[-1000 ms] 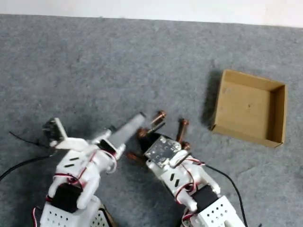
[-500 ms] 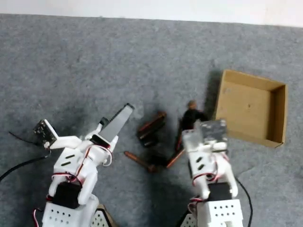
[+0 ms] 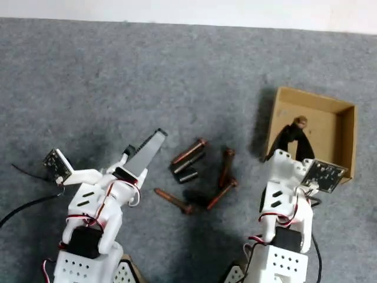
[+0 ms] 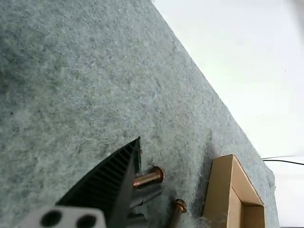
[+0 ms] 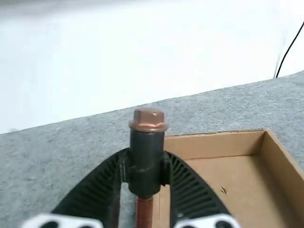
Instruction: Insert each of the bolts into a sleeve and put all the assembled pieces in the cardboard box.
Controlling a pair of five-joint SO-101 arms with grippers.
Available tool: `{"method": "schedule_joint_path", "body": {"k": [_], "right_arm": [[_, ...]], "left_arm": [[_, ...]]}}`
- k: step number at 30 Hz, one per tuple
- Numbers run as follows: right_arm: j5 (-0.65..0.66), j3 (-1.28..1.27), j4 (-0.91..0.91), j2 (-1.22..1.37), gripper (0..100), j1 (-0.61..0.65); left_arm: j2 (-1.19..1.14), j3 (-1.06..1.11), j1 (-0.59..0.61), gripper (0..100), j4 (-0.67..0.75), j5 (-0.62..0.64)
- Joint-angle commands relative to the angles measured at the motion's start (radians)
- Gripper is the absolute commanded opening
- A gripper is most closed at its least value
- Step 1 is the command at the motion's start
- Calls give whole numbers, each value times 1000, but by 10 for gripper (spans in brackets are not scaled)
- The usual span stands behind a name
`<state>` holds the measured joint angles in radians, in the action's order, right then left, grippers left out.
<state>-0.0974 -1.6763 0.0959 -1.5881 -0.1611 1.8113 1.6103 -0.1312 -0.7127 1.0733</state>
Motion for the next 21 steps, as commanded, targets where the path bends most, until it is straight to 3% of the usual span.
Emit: {"method": "schedule_joint_path", "body": {"k": [1,7,13,21], "right_arm": [[-8,-64,-38,-10,5,-15],[-8,-21,-84,71,5,-44],[-8,166,-87,458,5,-47],[-6,328,-352,977,5,-50]], "left_arm": [[7,5,12,658,31,-12],[7,38,10,658,68,-32],[7,62,-7,650,86,-54],[7,82,-19,502,114,-84]]}}
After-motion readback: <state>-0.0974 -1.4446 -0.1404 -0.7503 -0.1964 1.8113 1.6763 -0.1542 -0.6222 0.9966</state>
